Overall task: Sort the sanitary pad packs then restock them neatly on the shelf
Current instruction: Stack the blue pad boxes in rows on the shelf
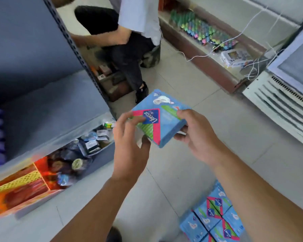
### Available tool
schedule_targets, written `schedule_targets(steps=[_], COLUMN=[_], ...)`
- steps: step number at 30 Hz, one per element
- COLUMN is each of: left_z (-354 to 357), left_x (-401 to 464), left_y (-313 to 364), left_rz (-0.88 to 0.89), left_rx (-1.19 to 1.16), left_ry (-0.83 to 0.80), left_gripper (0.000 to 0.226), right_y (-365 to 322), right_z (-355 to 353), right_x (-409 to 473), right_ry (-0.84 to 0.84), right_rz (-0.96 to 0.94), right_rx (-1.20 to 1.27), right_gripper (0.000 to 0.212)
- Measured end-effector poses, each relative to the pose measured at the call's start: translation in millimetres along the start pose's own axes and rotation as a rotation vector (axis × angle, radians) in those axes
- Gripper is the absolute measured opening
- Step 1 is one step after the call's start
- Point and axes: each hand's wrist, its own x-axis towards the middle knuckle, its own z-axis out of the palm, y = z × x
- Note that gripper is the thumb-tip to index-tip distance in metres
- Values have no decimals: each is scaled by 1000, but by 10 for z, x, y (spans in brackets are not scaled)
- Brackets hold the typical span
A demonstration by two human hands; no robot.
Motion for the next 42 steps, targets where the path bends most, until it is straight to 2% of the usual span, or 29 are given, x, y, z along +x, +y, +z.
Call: schedule_targets(steps=[2, 4, 6, 7, 12, 15, 18, 23, 25, 30, 37, 42], left_z=[-368, -605, -988, -1150, -1709, -1944, -2093, -2130, -2132, -2208, -2165, -2076], left_x=[70, 173, 264, 301, 371, 411, 425, 512, 593, 897, 1358, 1616], left_y=[-176, -286, -542, -663, -1144, -1443, -1694, -2052, -2215, -2625, -3128, -3338], left_rz=[-327, -601, -755, -777, -750, -783, -794, -790, -800, -786, -706, -721], left_rx=[-139, -386, -589, -631, -651, -695, -710, -419, -313, 15, -28, -28], left_ry=[74, 163, 231, 212, 63, 197, 370, 533, 550, 510, 555, 543], left_gripper=[60, 48, 24, 24, 37, 39, 38, 39, 39, 41, 54, 57], right_y=[49, 48, 89, 88, 67, 164, 400, 711, 762, 855, 1052, 1046], right_z=[388, 649, 1090, 1277, 2087, 2520, 2843, 3301, 3461, 3871, 4291, 4414], right_x=[113, 185, 266, 295, 483, 584, 697, 896, 999, 1428, 2153, 2481], right_ry=[-33, -52, -122, -151, -272, -265, -281, -221, -170, -207, -192, -171], right_rz=[-21, -41, -67, -89, -139, -157, -193, -284, -328, -421, -589, -657], right_rx=[-69, -127, -209, -229, -279, -241, -343, -593, -608, -643, -674, -691], right_gripper=[21, 34, 27, 21, 28, 35, 38, 34, 36, 42, 51, 51])
